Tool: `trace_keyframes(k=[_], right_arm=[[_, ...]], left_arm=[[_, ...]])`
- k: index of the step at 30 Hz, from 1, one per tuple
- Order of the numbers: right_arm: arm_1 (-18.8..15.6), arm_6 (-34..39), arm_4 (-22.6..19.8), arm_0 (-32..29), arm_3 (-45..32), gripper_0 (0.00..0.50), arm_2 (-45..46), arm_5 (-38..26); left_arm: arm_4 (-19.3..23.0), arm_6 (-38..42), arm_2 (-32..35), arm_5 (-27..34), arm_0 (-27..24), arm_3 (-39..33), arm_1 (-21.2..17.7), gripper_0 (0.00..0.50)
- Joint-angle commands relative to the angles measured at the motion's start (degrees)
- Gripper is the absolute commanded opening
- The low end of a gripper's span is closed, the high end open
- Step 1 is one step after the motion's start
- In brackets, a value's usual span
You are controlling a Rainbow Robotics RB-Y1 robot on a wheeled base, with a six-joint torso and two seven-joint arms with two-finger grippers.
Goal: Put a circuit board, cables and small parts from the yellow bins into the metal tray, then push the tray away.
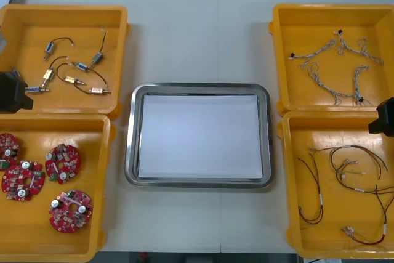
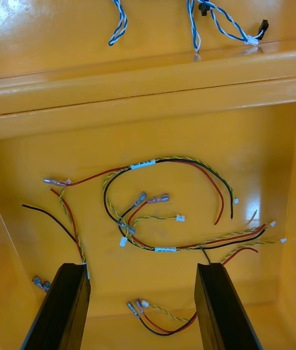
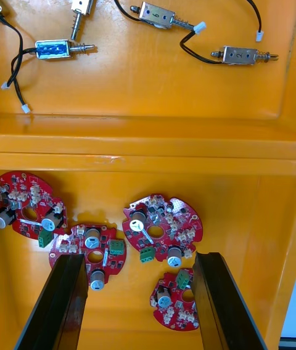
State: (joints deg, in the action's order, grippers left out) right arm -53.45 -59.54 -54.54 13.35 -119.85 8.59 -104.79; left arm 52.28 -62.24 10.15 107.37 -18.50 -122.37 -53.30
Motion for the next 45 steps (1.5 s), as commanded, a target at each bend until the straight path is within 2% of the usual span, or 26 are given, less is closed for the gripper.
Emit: trace_keyframes(k=[1, 45], right_arm=[[-0.2, -2.5, 0.0, -0.7, -1.7, 0.5, 1.8, 0.4], [-0.2, -2.5, 0.0, -0.7, -1.7, 0.5, 1.8, 0.4]], left_arm=[[-0.1, -4.8, 1.8, 0.1, 1.0, -1.6, -2.3, 0.5], [-0.1, -4.8, 1.8, 0.1, 1.0, -1.6, -2.3, 0.5]])
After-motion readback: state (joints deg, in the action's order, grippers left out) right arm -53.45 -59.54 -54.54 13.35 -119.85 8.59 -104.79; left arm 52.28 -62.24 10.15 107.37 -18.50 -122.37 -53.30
